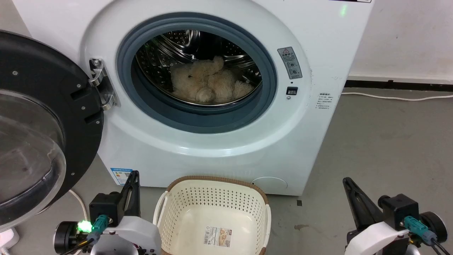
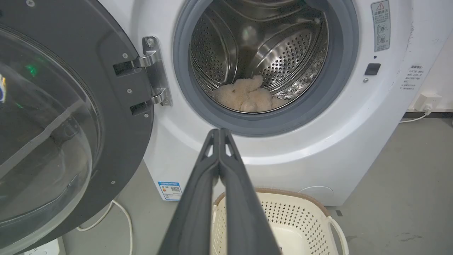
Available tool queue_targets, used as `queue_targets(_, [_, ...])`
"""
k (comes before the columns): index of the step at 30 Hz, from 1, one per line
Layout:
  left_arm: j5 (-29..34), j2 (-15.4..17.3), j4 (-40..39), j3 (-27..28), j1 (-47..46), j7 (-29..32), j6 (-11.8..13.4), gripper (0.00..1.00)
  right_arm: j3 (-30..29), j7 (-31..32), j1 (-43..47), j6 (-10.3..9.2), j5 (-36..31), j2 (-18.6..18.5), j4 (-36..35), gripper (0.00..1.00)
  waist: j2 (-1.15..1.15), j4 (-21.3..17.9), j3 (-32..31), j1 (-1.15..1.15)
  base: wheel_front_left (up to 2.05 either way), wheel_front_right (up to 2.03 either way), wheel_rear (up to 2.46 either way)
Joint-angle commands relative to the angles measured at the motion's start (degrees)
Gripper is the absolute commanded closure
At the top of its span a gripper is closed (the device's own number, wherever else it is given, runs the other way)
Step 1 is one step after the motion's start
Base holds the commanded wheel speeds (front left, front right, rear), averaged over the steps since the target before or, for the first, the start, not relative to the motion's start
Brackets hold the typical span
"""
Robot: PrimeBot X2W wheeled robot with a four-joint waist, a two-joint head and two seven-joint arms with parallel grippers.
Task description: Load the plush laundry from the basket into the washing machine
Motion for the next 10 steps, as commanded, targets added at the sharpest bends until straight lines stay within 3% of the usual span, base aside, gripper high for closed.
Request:
queue_targets(1, [0.5,-0.1,-0.3,0.2,1.0,0.0,-0.3,1.0,-0.1,0.1,-0.7,-0.04,-0.4,0.0,-0.3,1.0,0.0,0.0,0.0,0.0,0.0,0.0,0.0])
queue_targets(10, [0.5,-0.1,-0.3,0.2,1.0,0.0,-0.3,1.0,-0.1,0.1,-0.7,-0.04,-0.4,0.0,-0.3,1.0,0.0,0.0,0.0,0.0,0.0,0.0,0.0])
